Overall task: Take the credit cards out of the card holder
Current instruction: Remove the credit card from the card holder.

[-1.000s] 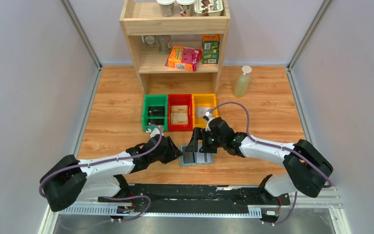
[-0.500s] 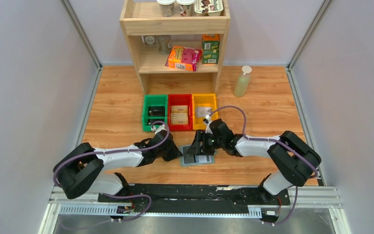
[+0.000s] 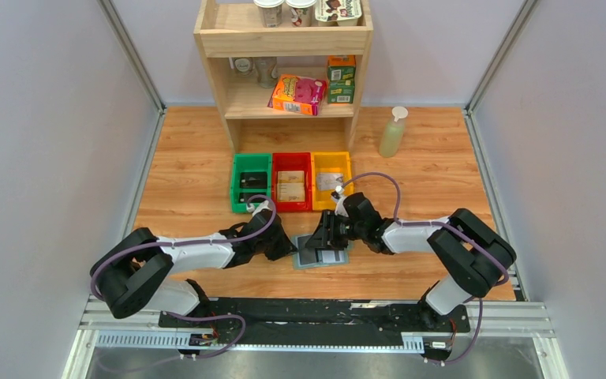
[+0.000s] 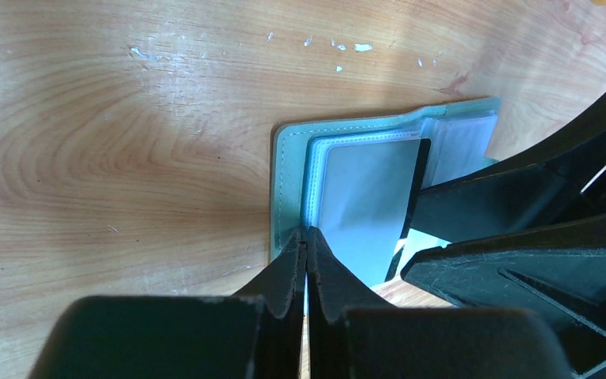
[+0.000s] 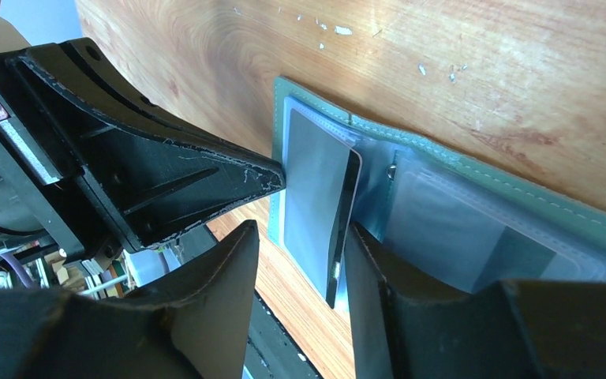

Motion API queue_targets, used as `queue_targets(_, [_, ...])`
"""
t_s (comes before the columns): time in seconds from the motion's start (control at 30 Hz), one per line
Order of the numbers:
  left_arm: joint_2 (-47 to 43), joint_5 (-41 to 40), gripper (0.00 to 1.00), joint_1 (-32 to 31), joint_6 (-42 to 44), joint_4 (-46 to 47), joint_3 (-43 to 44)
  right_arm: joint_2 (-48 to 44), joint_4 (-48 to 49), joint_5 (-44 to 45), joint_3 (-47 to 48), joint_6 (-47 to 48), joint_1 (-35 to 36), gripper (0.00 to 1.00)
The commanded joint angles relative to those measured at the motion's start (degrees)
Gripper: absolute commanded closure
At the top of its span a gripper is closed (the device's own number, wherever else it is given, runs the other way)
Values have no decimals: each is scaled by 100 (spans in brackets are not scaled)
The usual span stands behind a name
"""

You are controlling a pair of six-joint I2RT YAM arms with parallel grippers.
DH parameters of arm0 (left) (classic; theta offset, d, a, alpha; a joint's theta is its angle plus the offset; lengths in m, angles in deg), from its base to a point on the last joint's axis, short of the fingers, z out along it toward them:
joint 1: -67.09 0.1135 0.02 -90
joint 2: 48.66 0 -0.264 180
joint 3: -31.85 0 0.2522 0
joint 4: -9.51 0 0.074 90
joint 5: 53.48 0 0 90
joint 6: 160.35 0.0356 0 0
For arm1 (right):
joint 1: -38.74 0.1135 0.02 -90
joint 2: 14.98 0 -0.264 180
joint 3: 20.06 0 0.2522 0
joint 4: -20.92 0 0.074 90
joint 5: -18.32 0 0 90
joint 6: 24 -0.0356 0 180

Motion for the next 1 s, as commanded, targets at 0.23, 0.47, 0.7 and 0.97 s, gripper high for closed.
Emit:
queue_targets(0.23, [291,152,100,-18,8,-18,83,-193,682,-516,-22,-71,34,62])
queue_targets(0.47, [273,126,100,-18,87,-71,162,53,1078,-718,-31,-212,34,68])
queue_targets(0.7, [308,126,100,-27,140,-89,223,606,1245,-868,22,-247,43,64])
queue_targets(0.97, [396,91,100,-27,175,-238,206,607,1192,-929,40,-264,-1,60])
